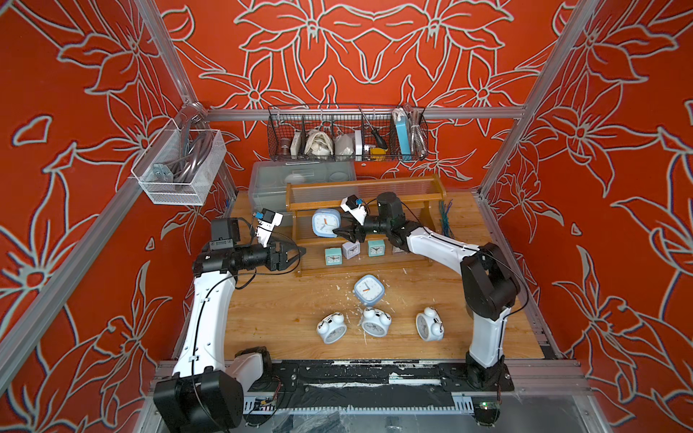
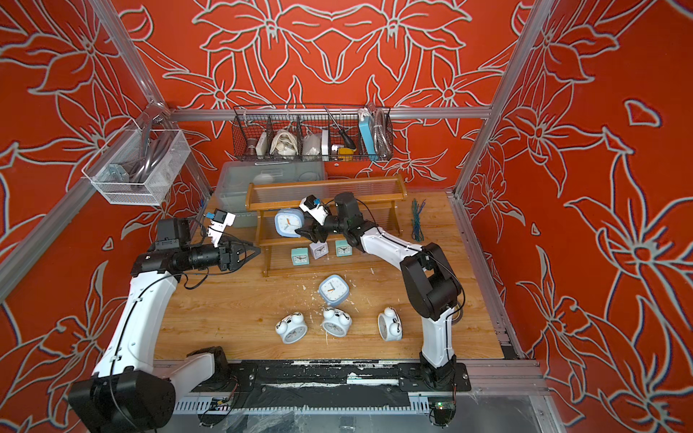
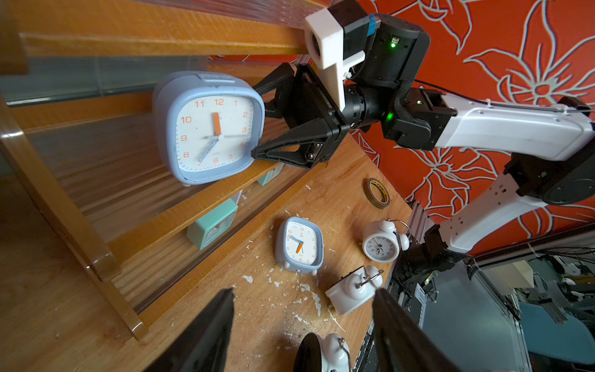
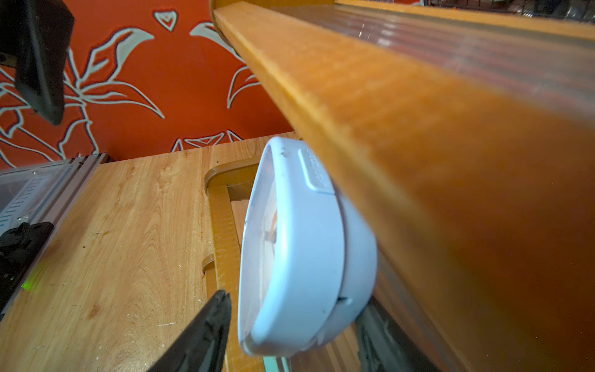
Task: Place the alarm clocks on the shelf by style
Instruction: Place the alarm on the shelf.
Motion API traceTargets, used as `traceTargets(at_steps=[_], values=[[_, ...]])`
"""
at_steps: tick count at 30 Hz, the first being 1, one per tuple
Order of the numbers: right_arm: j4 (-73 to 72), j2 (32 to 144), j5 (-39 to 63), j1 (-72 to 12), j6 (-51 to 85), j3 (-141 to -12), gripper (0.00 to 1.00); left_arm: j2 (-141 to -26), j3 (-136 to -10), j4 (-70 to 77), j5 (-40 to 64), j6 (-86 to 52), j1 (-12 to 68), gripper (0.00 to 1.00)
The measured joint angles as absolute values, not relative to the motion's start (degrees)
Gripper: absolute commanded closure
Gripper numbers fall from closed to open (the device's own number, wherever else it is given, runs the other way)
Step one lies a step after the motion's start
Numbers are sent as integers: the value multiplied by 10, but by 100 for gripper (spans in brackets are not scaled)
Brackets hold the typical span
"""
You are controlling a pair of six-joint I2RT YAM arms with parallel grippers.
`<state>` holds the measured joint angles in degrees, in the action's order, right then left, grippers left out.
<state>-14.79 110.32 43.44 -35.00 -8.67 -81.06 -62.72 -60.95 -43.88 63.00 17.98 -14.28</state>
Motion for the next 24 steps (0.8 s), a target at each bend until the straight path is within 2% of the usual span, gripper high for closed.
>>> traceTargets(at_steps=[8,24], values=[[-146,1103,433,-349,-94,-810,48,-626,-609,-439,632,180,-143,31],[-109,1103,410,-349,-113,-828,51,-626,-609,-439,636,180,-153,31]])
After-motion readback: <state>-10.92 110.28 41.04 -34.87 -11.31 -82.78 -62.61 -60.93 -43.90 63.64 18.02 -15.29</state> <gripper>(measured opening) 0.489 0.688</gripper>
